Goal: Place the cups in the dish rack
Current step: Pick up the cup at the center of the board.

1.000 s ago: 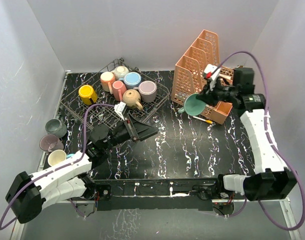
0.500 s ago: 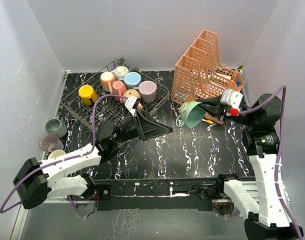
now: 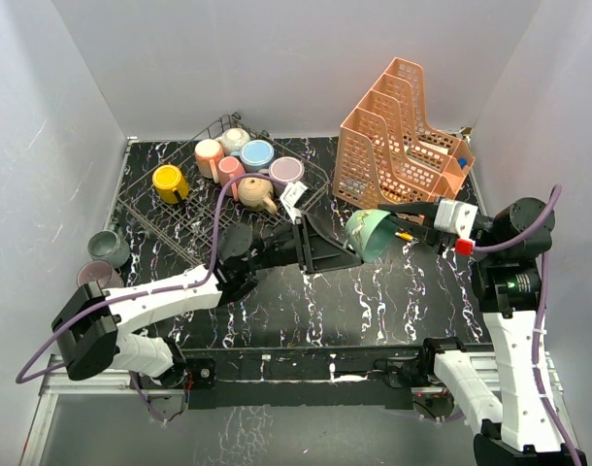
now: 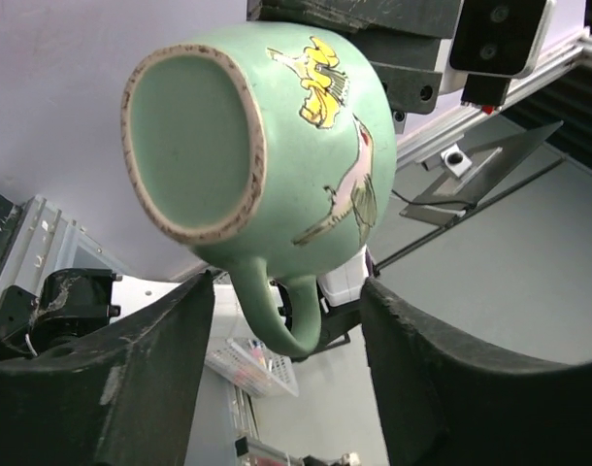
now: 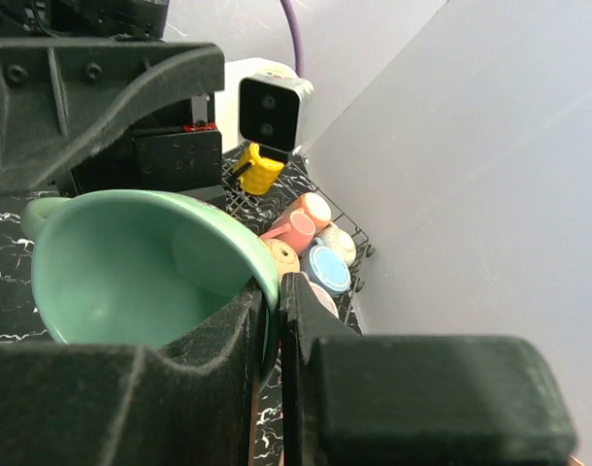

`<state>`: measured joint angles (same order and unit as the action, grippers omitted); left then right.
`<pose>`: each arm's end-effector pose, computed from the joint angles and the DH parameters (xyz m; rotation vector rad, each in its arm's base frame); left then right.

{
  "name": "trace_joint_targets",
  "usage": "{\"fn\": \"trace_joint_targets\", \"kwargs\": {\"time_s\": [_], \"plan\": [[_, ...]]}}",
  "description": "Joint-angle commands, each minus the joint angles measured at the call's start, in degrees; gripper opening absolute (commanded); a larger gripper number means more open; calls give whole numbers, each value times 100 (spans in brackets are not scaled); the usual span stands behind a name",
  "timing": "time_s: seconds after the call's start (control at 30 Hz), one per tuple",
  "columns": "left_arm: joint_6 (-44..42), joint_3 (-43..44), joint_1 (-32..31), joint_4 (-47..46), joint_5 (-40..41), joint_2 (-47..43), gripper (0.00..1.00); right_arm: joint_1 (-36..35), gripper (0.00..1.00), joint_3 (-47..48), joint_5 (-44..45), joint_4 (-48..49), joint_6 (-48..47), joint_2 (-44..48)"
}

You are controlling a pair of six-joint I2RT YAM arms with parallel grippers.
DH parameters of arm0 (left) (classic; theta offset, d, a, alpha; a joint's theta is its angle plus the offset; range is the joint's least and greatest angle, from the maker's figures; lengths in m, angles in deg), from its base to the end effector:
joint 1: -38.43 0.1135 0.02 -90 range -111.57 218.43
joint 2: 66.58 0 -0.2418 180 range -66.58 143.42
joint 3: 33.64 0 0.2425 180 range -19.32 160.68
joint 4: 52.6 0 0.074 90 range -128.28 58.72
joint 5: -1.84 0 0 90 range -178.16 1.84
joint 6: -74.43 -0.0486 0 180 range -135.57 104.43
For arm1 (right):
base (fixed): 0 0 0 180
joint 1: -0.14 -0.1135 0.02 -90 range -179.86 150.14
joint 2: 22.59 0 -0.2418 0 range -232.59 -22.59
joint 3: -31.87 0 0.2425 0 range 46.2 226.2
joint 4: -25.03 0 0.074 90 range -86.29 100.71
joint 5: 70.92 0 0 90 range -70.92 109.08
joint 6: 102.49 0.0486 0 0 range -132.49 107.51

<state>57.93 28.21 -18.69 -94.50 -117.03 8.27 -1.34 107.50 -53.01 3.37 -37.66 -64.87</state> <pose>0.1405 -0.2606 0.3487 0.3910 1.4222 -2.2266 0.1295 0.0496 0.4275 -1.2561 0.8758 0.5254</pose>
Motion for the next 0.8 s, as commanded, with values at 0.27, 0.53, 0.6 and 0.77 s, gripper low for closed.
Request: {"fn": "trace_joint_targets", "kwargs": {"time_s": [0.27, 0.53, 0.6, 0.77], "plan": [[181, 395, -317, -896, -303, 329, 42, -6, 8, -115, -168, 578, 39, 296], [115, 273, -315, -960, -269, 137, 43, -2, 8, -64, -183, 591, 51, 378], [103, 246, -316, -960, -269, 105, 43, -2, 8, -49, -196, 591, 64, 386], [141, 162, -312, -1094, -269, 83, 43, -2, 8, -21, -267, 591, 110, 420]]}}
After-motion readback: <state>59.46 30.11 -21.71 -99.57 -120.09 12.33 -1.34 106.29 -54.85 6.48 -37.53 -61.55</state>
